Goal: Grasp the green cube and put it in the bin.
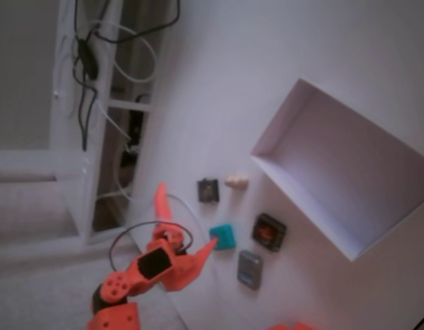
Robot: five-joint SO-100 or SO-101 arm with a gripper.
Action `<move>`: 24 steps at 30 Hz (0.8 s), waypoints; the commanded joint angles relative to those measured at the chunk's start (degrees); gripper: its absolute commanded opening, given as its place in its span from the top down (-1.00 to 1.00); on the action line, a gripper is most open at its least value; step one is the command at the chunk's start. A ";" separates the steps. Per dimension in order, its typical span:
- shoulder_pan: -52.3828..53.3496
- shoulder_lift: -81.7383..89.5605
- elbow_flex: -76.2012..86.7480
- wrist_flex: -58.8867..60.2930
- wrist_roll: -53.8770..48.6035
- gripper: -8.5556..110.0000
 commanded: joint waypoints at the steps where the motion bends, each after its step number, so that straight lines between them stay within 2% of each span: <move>1: -4.75 2.81 0.09 -0.62 -0.44 -0.43; 6: -9.23 1.41 -0.88 7.47 -3.78 -0.44; 10: -12.22 1.93 0.44 7.82 -3.16 -0.44; 19: -11.69 -0.35 1.14 5.36 -3.16 -0.41; 22: -10.55 -0.88 2.02 4.39 -3.08 -0.20; 24: -10.20 -0.97 2.81 2.55 -3.08 -0.20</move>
